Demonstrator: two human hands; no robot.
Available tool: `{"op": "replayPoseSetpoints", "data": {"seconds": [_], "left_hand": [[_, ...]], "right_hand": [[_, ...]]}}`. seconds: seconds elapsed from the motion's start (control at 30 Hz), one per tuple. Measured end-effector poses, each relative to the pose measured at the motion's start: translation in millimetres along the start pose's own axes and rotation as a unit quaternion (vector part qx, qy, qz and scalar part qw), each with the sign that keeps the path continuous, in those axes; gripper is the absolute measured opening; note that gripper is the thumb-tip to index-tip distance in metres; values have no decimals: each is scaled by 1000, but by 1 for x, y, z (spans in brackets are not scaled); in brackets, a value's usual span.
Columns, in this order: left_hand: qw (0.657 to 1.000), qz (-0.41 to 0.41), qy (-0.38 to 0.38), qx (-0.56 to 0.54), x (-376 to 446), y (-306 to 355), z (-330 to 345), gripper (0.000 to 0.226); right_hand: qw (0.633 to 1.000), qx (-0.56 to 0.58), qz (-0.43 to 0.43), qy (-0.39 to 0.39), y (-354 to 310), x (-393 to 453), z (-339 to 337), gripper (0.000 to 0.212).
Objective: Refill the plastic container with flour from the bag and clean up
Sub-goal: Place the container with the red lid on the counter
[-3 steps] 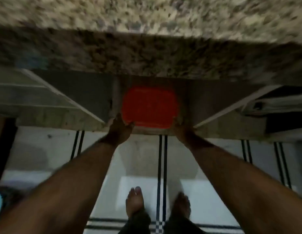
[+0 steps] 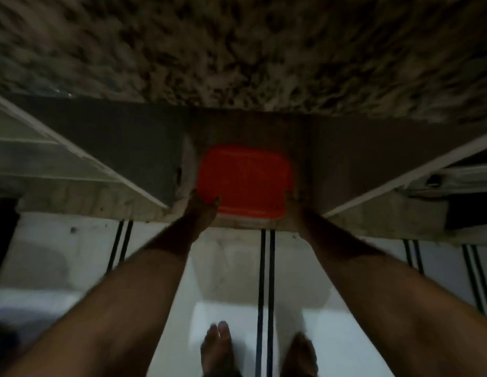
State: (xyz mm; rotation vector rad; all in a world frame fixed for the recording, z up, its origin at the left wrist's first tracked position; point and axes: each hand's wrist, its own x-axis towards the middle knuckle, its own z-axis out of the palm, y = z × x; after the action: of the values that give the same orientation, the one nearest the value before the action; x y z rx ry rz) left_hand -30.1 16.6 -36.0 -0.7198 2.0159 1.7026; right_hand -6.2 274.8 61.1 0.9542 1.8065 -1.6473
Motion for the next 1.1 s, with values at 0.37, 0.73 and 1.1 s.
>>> {"op": "replayPoseSetpoints", "data": {"seconds": [0.37,0.73,1.1], "left_hand": [[979,-169,20,-113,-58,-2,-16,25],[978,-184,17,-96,-374,153,-98,50],[998,-36,15,54,-538,347,-137,68]], "right_hand": [[998,-66,6,2,24,17,-10,84],[994,-85,-3,-73,-48,-318,-75,46],[971,-118,-206,-10,-176,-512,-149,83]]}}
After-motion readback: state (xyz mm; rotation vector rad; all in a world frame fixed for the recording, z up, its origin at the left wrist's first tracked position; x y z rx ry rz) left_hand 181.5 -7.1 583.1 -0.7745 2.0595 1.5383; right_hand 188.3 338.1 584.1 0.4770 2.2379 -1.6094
